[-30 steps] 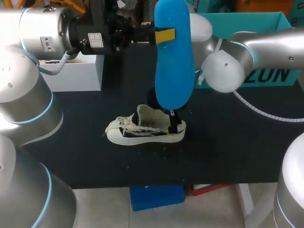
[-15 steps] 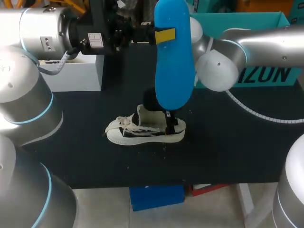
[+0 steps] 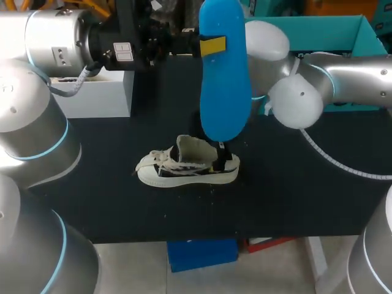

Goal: Take the shoe out of the shoebox, open the shoe tongue, remove and reinsert the insole, then place the shoe into the shoebox

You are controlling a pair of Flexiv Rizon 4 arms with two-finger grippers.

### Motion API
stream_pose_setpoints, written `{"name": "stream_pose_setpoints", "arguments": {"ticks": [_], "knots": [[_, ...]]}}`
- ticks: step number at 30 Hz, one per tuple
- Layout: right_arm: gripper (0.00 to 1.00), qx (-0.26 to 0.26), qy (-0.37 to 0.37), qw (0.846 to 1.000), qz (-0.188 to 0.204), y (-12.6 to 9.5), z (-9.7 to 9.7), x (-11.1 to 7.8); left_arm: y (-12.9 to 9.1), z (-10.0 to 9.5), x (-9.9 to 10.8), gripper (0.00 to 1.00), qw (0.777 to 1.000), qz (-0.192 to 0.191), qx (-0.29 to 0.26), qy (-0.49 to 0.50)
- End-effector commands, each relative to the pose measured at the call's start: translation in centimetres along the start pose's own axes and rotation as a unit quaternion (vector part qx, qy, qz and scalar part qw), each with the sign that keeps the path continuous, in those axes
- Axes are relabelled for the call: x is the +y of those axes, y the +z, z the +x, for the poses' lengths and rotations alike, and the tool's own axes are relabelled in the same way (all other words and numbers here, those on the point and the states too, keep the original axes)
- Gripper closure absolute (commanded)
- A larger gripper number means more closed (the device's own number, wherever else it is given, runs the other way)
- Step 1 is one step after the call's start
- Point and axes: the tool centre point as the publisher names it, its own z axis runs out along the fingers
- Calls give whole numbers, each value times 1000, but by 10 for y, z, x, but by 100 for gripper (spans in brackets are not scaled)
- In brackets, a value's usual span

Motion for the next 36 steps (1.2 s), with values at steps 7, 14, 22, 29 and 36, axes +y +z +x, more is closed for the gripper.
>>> {"name": "stream_pose_setpoints", "arguments": {"ticks": [7,14,22,29,36], "knots": [[0,-2,20,988,-154,0,9,-20,1,1,1,100,1000,0,-2,0],[0,-8,39,976,-215,11,13,-31,1,1,1,100,1000,0,-2,0],[0,-15,57,962,-268,23,13,-39,1,1,1,100,1000,0,-2,0],[0,-11,67,953,-295,27,13,-45,1,1,1,100,1000,0,-2,0],[0,-7,69,947,-315,29,12,-46,1,1,1,100,1000,0,-2,0]]}}
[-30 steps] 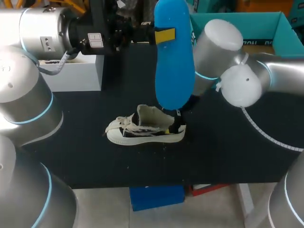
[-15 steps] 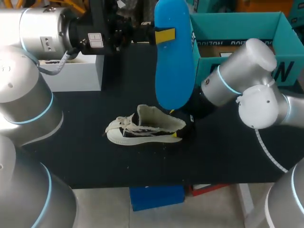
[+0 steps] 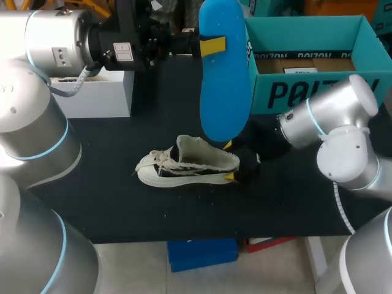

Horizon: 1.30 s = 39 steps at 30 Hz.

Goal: Take the shoe out of the shoebox, open the shoe tongue, remove and reinsert the insole, then place the shoe into the shoebox

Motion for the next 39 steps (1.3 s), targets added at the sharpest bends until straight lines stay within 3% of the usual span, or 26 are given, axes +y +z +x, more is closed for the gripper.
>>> {"name": "stream_pose_setpoints", "arguments": {"ticks": [1,15,21,24,30,35,39], "knots": [[0,3,0,999,-40,3,0,-4,1,1,1,100,1000,0,-2,0],[0,14,7,998,-56,8,2,-10,1,1,1,100,1000,0,-2,0],[0,23,1,999,-35,1,0,-7,1,1,1,100,1000,0,-2,0],[0,27,-11,1000,5,-9,-3,-2,1,1,1,100,1000,0,-2,0],[0,22,-34,991,127,-30,-16,12,1,1,1,100,1000,0,-2,0],[0,21,-54,969,241,-35,-27,25,1,1,1,100,1000,0,-2,0],[0,24,-62,952,299,-30,-32,35,1,1,1,100,1000,0,-2,0]]}}
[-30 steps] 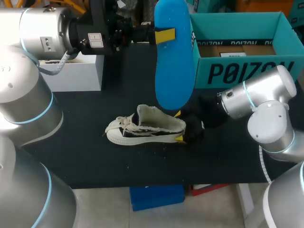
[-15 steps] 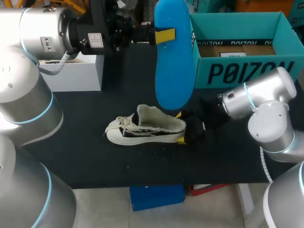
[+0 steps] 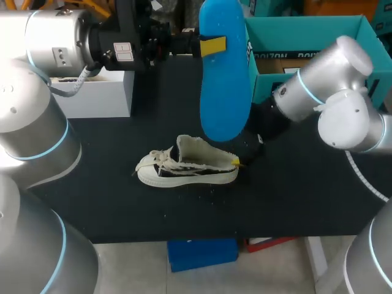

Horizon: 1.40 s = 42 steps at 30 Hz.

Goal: Take the shoe out of the shoebox, open the shoe tongue, remove and reinsert the insole, then place the shoe into the shoebox

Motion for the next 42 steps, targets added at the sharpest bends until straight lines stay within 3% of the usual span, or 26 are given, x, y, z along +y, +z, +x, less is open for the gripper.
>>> {"name": "stream_pose_setpoints", "arguments": {"ticks": [1,11,22,42], "knots": [[0,14,-9,978,207,3,-10,16,1,1,1,100,1000,-1,-2,0],[0,6,-16,956,294,13,-12,40,1,1,1,100,1000,-1,-2,0],[0,4,-16,947,319,26,-12,63,1,1,1,100,1000,-1,-2,0],[0,10,-24,945,327,44,-15,81,1,1,1,100,1000,-1,-2,0]]}}
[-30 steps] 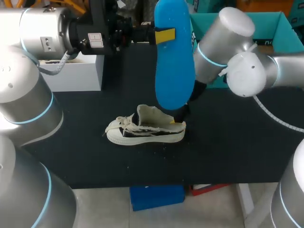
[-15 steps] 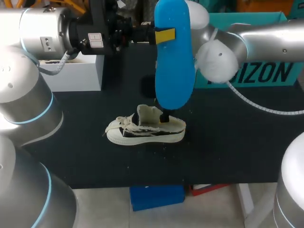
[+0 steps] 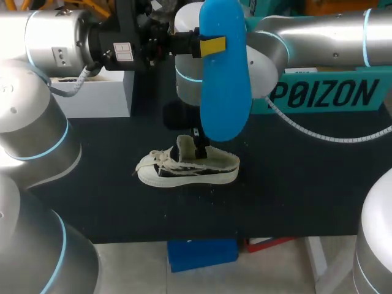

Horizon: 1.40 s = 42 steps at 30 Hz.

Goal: Take the shoe out of the shoebox, open the shoe tongue, remove and reinsert the insole, then place the shoe into the shoebox

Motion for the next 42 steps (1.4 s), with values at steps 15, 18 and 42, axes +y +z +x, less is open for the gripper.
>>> {"name": "stream_pose_setpoints", "arguments": {"ticks": [15,18,42], "knots": [[100,11,3,999,32,7,-1,2,1,1,1,100,1000,-1,-2,0],[100,11,3,999,32,7,-1,2,1,1,1,100,1000,-1,-2,0],[100,-18,31,998,53,-33,-7,-11,1,1,1,100,1000,-1,-2,0]]}}
